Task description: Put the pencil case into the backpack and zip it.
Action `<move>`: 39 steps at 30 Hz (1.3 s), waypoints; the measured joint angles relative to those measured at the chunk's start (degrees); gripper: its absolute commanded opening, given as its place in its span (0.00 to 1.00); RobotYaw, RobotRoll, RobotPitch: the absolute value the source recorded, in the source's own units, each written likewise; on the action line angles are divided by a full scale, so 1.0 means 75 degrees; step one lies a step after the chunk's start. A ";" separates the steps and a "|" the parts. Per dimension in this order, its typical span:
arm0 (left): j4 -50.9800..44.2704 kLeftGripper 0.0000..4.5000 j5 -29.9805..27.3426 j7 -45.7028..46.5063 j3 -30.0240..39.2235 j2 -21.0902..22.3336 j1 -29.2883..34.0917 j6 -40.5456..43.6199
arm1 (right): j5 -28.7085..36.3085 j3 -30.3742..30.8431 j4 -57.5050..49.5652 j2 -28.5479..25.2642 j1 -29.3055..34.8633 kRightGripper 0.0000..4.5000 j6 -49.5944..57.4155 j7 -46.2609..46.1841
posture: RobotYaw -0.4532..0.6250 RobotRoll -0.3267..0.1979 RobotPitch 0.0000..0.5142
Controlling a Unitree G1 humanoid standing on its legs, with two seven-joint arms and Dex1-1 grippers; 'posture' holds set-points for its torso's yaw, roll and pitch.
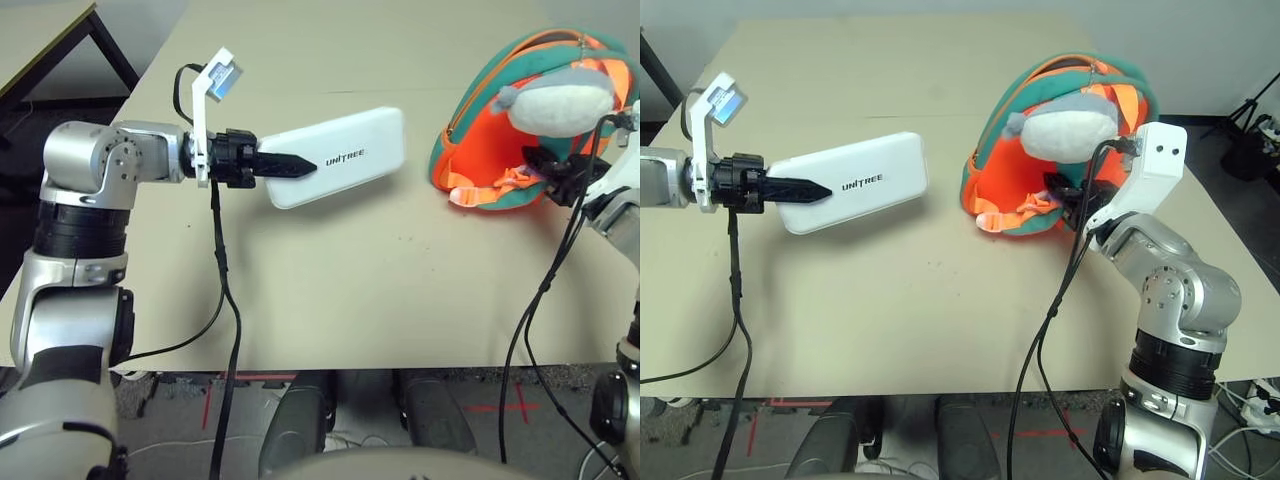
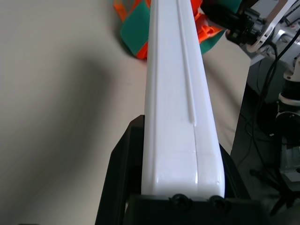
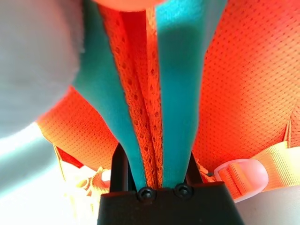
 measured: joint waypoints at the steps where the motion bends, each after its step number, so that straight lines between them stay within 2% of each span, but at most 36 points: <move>1: 0.0140 0.31 0.0058 -0.0043 -0.0070 -0.0050 -0.0096 -0.0043 | -0.0004 0.0000 0.0058 0.0000 0.0000 0.04 -0.0060 0.0002 | 0.30 0.62 0.23; 13: 0.1073 0.31 0.0652 -0.0718 -0.0491 -0.0272 -0.0861 -0.0617 | 0.0030 -0.0009 0.0179 -0.0088 0.0045 0.04 -0.0138 0.0087 | 0.25 0.62 0.23; 23: 0.1527 0.31 0.1000 -0.0948 -0.0533 -0.0428 -0.0981 -0.0908 | 0.0146 0.0099 0.0039 -0.0074 -0.0116 0.04 0.0240 0.0133 | 0.30 0.62 0.20; 27: 0.1522 0.31 0.1027 -0.0960 -0.0526 -0.0312 -0.0972 -0.0902 | 0.0703 0.0016 -0.0803 -0.0128 0.0212 0.04 0.1246 0.0119 | 0.30 0.62 0.21; 33: 0.1539 0.31 0.1069 -0.1001 -0.0493 -0.0098 -0.0982 -0.0936 | 0.1901 -0.0746 -0.2571 -0.0576 0.1088 0.04 0.3079 0.0041 | 0.27 0.62 0.26; 35: 0.1639 0.31 0.1120 -0.1011 -0.0493 -0.0102 -0.0997 -0.0984 | 0.2382 -0.1001 -0.2987 -0.0691 0.1186 0.04 0.3656 0.0041 | 0.26 0.62 0.27; 39: 0.1880 0.31 0.1299 -0.1185 -0.0502 -0.0111 -0.1160 -0.1088 | 0.3194 -0.1308 -0.3387 -0.0861 0.1104 0.04 0.4567 0.0043 | 0.27 0.62 0.24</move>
